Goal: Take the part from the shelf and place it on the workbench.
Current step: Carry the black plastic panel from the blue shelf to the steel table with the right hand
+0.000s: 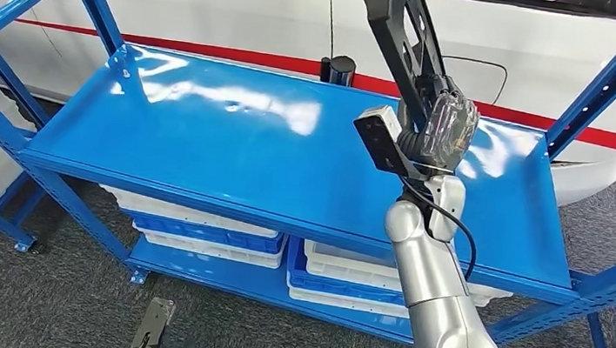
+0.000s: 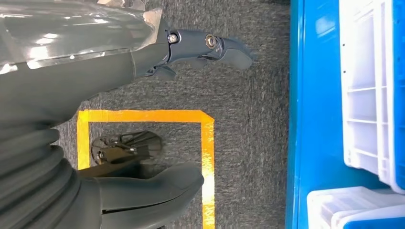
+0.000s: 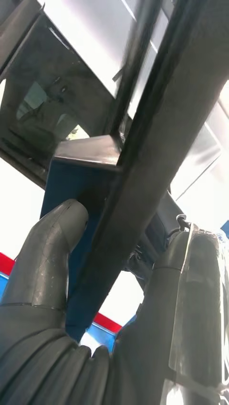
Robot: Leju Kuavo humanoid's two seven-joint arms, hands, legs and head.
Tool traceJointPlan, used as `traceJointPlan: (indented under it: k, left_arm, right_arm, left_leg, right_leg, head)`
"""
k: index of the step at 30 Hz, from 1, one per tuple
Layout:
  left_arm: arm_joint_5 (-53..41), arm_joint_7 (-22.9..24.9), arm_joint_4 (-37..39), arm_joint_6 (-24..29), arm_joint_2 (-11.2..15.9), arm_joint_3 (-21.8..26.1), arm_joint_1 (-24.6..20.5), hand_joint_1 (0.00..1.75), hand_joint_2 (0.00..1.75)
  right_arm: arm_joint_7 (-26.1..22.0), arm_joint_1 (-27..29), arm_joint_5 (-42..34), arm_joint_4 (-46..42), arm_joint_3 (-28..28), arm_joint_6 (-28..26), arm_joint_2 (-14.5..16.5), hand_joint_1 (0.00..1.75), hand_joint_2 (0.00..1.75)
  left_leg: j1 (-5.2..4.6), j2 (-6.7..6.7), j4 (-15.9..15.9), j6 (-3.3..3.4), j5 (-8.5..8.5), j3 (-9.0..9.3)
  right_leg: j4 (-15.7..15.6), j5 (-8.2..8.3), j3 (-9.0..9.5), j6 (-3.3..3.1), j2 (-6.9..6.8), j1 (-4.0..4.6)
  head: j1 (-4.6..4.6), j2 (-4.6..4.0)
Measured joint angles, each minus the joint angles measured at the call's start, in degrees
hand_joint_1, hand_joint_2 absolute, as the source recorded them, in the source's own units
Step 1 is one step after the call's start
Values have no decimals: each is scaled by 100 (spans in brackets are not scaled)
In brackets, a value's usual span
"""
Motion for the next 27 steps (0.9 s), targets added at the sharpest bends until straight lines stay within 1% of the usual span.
traceJointPlan:
  k: [1, 2, 4, 5, 6, 7, 8, 9, 10, 11, 12, 13, 14, 15, 16, 17, 18, 19, 20, 21, 22, 23, 24, 25, 26, 27]
  left_arm:
    - [0, -2, -2, 1, 4, 0, -8, 0, 175]
    - [0, -3, -3, 2, 9, 0, -14, 0, 175]
    - [0, -5, -3, 2, 12, 1, -15, 0, 175]
    - [0, -4, -3, 2, 13, 2, -17, 0, 175]
    - [0, -4, -3, 1, 13, 3, -21, 0, 175]
    - [0, -4, -3, 1, 11, 5, -24, 0, 175]
    - [0, -4, -3, -2, 7, 6, -26, 0, 175]
    - [0, -4, -3, -5, 1, 7, -24, 0, 175]
    - [0, -4, -3, -7, -3, 8, -19, 0, 175]
    - [0, -4, -3, -8, -6, 8, -14, 0, 175]
    - [0, -4, -3, -8, -8, 9, -10, 0, 175]
    - [1, -4, -3, -7, -9, 9, -8, 0, 175]
    - [4, -4, -3, -5, -9, 10, -7, 0, 175]
    - [8, -4, -3, -4, -9, 10, -9, 0, 175]
    - [14, -7, -3, -3, -8, 11, -9, 0, 175]
    - [22, -10, -3, -2, -5, 12, -10, 0, 175]
    - [29, -15, -3, -2, -3, 14, -10, 0, 175]
    - [38, -21, -3, -2, 1, 16, -7, 0, 175]
    - [54, -30, -3, -2, 6, 20, -5, 0, 175]
    - [69, -38, -3, -2, 10, 23, -2, 0, 175]
    - [85, -50, -3, -3, 15, 27, 1, 0, 175]
    - [98, -64, -3, -3, 20, 29, 4, 0, 175]
    - [103, -79, -3, -4, 24, 32, 8, 0, 175]
    - [109, -97, -3, -4, 27, 35, 12, 0, 175]
    - [119, -117, -3, -2, 30, 42, 19, 0, 175]
    - [127, -136, -3, 2, 31, 50, 25, 0, 175]
  right_arm:
    - [0, -1, -1, 1, -8, -2, 1, 175, 175]
    - [-1, -2, -1, 3, -14, -3, 5, 175, 175]
    - [-2, -2, -1, 6, -23, -3, 16, 175, 175]
    - [-2, -3, -2, 8, -29, -3, 17, 175, 175]
    - [-2, -5, -2, 11, -37, -3, 13, 175, 175]
    - [-2, -7, -3, 15, -45, -3, 7, 175, 175]
    - [-2, -7, -3, 21, -50, -3, 2, 175, 175]
    - [-2, -3, -3, 28, -53, -3, -2, 175, 175]
    - [-2, 6, -3, 35, -55, -3, -4, 175, 175]
    - [-2, 17, -3, 43, -56, -3, -7, 175, 175]
    - [-2, 24, -3, 50, -57, -3, -10, 175, 175]
    - [-4, 26, -4, 55, -58, -3, -11, 175, 175]
    - [-7, 22, -5, 58, -58, -4, -13, 175, 175]
    - [-11, 14, -10, 60, -58, -5, -11, 175, 175]
    - [-18, 12, -17, 61, -58, -9, -9, 175, 175]
    - [-25, 12, -27, 62, -61, -15, -8, 175, 175]
    - [-36, 17, -39, 63, -63, -21, -8, 175, 175]
    - [-49, 26, -53, 65, -67, -28, -9, 175, 175]
    - [-67, 28, -68, 67, -70, -33, -9, 175, 175]
    - [-87, 31, -86, 68, -72, -37, -7, 175, 175]
    - [-105, 35, -105, 69, -73, -40, -4, 175, 175]
    - [-121, 41, -124, 70, -74, -42, -1, 175, 175]
    - [-134, 55, -144, 69, -76, -43, 1, 175, 175]
    - [-151, 75, -167, 69, -77, -44, -1, 175, 175]
    - [-184, 100, -198, 68, -78, -46, -3, 175, 175]
    - [-258, 132, -244, 55, -84, -51, -4, 175, 175]
  left_leg:
    - [-33, 1, -261, 43, 46, 173]
    - [-67, 2, -403, 71, 56, 256]
    - [-101, 6, -471, 109, 148, 238]
    - [-92, 17, -528, 130, 216, 228]
    - [-74, 30, -583, 165, 307, 201]
    - [-54, 42, -636, 187, 401, 158]
    - [-45, 51, -656, 200, 476, 96]
    - [-43, 55, -658, 214, 540, 17]
    - [-42, 61, -655, 206, 596, -63]
    - [-39, 66, -651, 196, 655, -146]
    - [-34, 71, -644, 179, 712, -227]
    - [-25, 74, -633, 157, 763, -302]
    - [-16, 75, -614, 129, 808, -369]
    - [-17, 75, -588, 96, 846, -433]
    - [-19, 75, -566, 59, 883, -479]
    - [-22, 75, -547, 23, 921, -512]
    - [-22, 75, -542, -13, 962, -535]
    - [-16, 74, -547, -50, 1005, -544]
    - [-3, 65, -531, -85, 995, -569]
    - [12, 55, -462, -123, 898, -608]
    - [23, 45, -291, -160, 705, -672]
    - [35, 36, 1, -193, 426, -765]
    - [40, 33, 379, -222, 145, -868]
    - [44, 32, 754, -244, -65, -956]
    - [46, 31, 1014, -256, -158, -982]
    - [47, 31, 1094, -257, -135, -920]
  right_leg:
    - [-5, 33, -8, 26, -5, -4]
    - [-11, 66, -9, 59, -14, -16]
    - [-49, 141, -6, 138, -27, -27]
    - [-42, 135, -34, 163, -30, -24]
    - [39, 41, -91, 165, -31, -18]
    - [228, -133, -176, 146, -33, -11]
    - [540, -379, -290, 119, -36, -23]
    - [923, -622, -400, 106, -36, -31]
    - [1279, -786, -478, 123, -37, -41]
    - [1517, -860, -491, 167, -38, -54]
    - [1551, -836, -403, 232, -40, -68]
    - [1369, -747, -205, 301, -44, -84]
    - [1002, -658, 89, 356, -53, -103]
    - [570, -636, 407, 378, -60, -103]
    - [232, -642, 638, 363, -63, -96]
    - [12, -678, 775, 331, -62, -85]
    - [-64, -704, 806, 287, -55, -62]
    - [-59, -675, 765, 234, -52, -58]
    - [-64, -638, 737, 180, -54, -67]
    - [-67, -589, 702, 113, -59, -74]
    - [-76, -535, 661, 49, -64, -87]
    - [-76, -480, 612, 1, -68, -93]
    - [-74, -428, 550, -27, -69, -89]
    - [-71, -375, 484, -38, -69, -83]
    - [-68, -320, 415, -36, -69, -78]
    - [-65, -270, 350, -27, -68, -74]
  head:
    - [12, 0]
    - [9, 0]
    - [-11, 0]
    - [-28, 0]
    - [-15, 0]
    - [3, 0]
    - [24, 0]
    - [45, 0]
    - [54, 0]
    - [58, 0]
    - [60, 0]
    - [64, 0]
    - [67, 0]
    - [73, 0]
    - [70, 0]
    - [67, 0]
    - [60, 0]
    - [50, 0]
    - [51, 0]
    - [39, 0]
    - [24, 0]
    - [9, 0]
    - [-9, 0]
    - [-14, 0]
    - [-15, 0]
    - [-16, 0]
